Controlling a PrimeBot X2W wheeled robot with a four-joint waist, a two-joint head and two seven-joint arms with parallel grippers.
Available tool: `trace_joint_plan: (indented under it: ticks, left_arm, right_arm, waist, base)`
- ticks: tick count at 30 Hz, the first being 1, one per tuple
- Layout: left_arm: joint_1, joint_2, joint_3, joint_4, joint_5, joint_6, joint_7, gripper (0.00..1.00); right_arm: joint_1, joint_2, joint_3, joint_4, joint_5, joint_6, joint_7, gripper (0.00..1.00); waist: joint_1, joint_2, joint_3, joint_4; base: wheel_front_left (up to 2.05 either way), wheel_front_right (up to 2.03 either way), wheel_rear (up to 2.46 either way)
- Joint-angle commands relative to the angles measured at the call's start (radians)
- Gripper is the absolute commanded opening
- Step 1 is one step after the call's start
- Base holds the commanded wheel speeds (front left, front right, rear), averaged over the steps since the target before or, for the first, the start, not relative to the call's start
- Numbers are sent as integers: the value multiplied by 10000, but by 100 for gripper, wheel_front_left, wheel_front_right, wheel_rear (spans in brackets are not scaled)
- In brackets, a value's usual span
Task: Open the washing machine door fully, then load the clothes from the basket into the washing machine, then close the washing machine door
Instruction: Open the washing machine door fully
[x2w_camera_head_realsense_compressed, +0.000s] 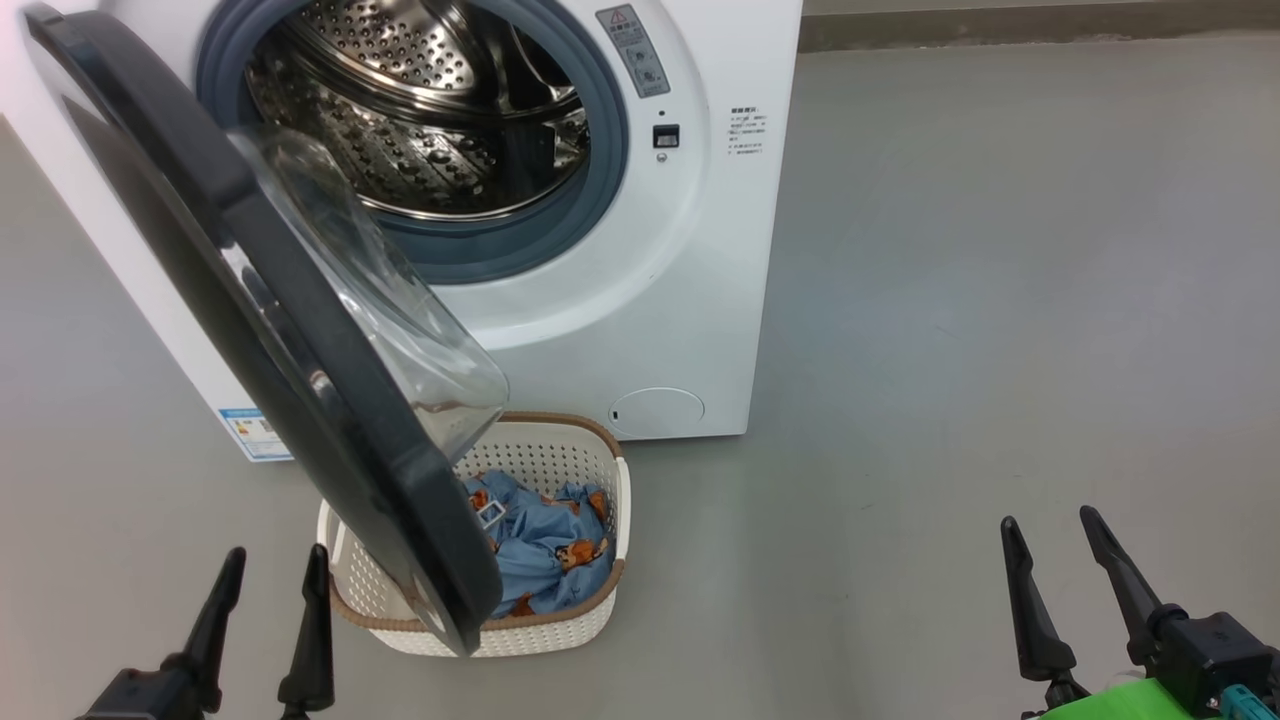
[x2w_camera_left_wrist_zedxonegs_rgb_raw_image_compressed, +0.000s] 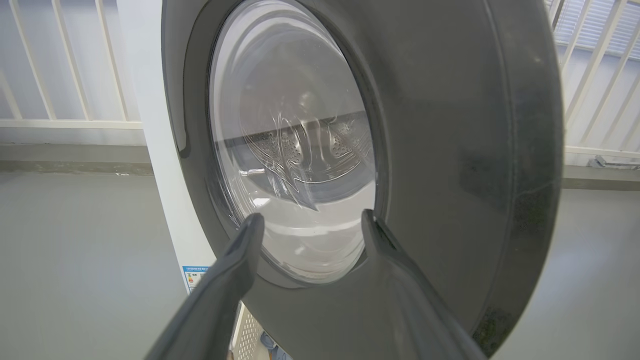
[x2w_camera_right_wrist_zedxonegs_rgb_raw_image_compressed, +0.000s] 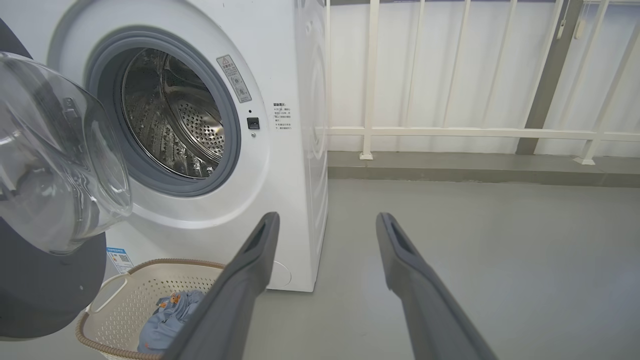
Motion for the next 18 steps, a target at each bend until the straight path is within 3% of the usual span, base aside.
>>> trace_joint_plan:
  ticks: [1, 17, 18]
  left_arm:
    - [-180, 161, 333, -197, 184, -29, -80, 100]
    - [-157, 103, 251, -80, 339, -29, -80, 100]
    - [-156, 100, 235, -52, 313, -29, -80, 48]
  right_arm:
    - [-103, -75, 296, -213, -101, 88, -118, 100]
    - [-18, -74, 228, -44, -280, 88, -118, 100]
    - [-24, -74, 232, -38, -273, 88, -118, 100]
  waist:
    - [0, 0, -6, 28]
    - [0, 0, -23, 47]
    - [0, 0, -25, 42]
  base:
    - [0, 0, 0]
    - [0, 0, 0]
    - [0, 0, 0]
